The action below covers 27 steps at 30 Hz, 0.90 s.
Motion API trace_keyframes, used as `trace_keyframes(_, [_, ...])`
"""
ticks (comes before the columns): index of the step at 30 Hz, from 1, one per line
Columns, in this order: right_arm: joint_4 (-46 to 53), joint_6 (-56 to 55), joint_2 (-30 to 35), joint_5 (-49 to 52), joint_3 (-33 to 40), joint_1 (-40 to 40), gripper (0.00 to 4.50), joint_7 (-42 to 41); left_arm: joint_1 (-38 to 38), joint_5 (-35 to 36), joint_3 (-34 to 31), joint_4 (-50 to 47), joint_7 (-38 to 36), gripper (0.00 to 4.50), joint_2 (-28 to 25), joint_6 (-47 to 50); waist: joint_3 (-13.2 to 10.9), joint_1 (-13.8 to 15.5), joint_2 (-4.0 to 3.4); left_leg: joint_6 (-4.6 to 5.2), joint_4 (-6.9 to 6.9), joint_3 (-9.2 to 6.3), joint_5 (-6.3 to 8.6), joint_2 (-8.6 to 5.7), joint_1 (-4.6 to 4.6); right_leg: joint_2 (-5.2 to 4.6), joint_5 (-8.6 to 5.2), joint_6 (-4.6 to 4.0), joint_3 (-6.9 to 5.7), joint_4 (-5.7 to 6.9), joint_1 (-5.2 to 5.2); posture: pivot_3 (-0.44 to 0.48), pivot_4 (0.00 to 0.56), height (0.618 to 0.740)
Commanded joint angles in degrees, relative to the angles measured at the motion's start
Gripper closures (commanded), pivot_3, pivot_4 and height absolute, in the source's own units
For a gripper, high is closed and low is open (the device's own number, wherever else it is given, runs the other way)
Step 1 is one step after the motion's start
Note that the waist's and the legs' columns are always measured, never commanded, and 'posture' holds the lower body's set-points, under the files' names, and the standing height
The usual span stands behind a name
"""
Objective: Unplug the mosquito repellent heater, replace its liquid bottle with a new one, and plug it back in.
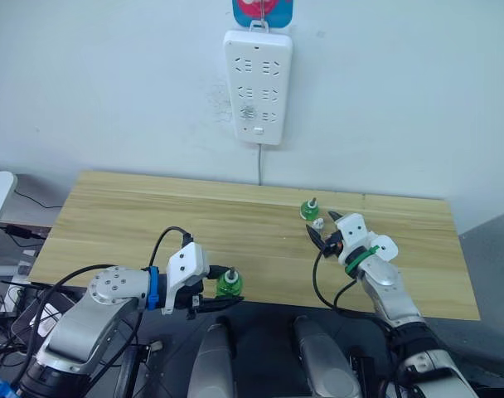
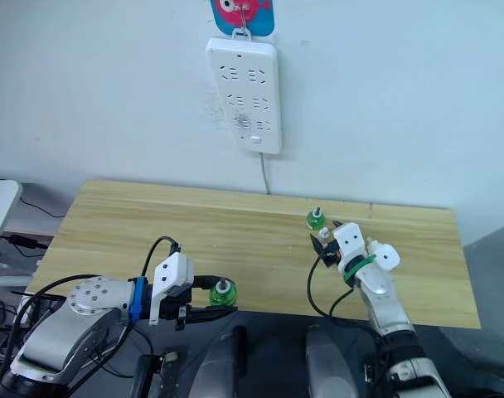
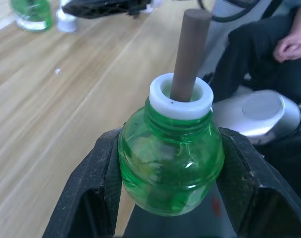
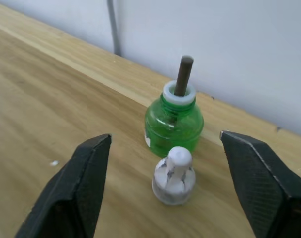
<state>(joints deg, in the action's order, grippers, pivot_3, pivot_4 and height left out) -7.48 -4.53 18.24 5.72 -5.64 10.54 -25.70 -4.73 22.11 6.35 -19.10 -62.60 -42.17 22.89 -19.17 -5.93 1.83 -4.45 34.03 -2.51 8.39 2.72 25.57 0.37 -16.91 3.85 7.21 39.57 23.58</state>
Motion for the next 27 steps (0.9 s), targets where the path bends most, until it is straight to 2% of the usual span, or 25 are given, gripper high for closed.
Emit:
trace_keyframes(1, [21.47,13.76,6.23,8.42,-0.4,-3.4,0.82,-7.93,-4.32,-0.18,2.03,2.52,-2.33,2.19,2.1,-3.49,0.05,-0.24,-0.02,0.0,0.01,-0.03,0.0,0.01,0.04,0.01,0.01,0.02,-0.01,-0.04,0.01,-0.209,0.292,0.74])
trace_keyframes(4, [34.72,27.9,14.05,18.65,-0.91,-3.6,0.82,-14.68,-9.02,-1.01,4.73,6.94,-5.68,2.19,3.87,-6.37,0.31,-1.1,0.1,-0.01,0.17,-0.06,-0.01,0.01,0.12,0.02,0.09,0.13,-0.03,-0.09,-0.03,-0.234,0.27,0.74])
trace_keyframes(8, [42.43,37.3,19.42,25.81,-1.76,1.19,0.82,-19.36,-14.95,-1.6,7.42,11.88,-8.93,2.19,6.65,-8.33,0.64,-2.35,0.24,0.0,0.26,-0.21,-0.01,0.0,0.12,0.04,0.12,0.15,-0.16,-0.1,-0.12,-0.271,0.245,0.74])
trace_keyframes(12, [44.01,41.48,17.55,26.8,-4.63,7.4,0.82,-18.07,-19.42,-0.92,8.63,13.78,-10.97,2.19,9.12,-7.85,0.78,-3.38,0.33,0.01,0.57,-0.31,-0.01,-0.02,0.31,0.05,0.23,0.25,-0.22,-0.09,-0.11,-0.283,0.232,0.74])
trace_keyframes(24, [41.48,39.57,15.28,22.89,-8.32,7.33,0.82,-18.54,-21.69,-0.9,8.21,13.83,-10.72,2.19,11.57,-7.11,2.02,-3.9,0.46,0.02,0.71,-0.45,-0.01,-0.02,0.37,0.04,0.3,0.34,-0.33,-0.05,-0.15,-0.266,0.205,0.74])
trace_keyframes(27, [40.82,38.94,15.13,21.73,-8.89,7.42,1.45,-19.12,-21.96,-0.69,7.92,13.69,-10.5,2.19,11.75,-6.89,2.17,-3.94,0.46,0.02,0.81,-0.44,-0.01,-0.02,0.37,0.04,0.35,0.35,-0.31,-0.04,-0.18,-0.266,0.205,0.74])
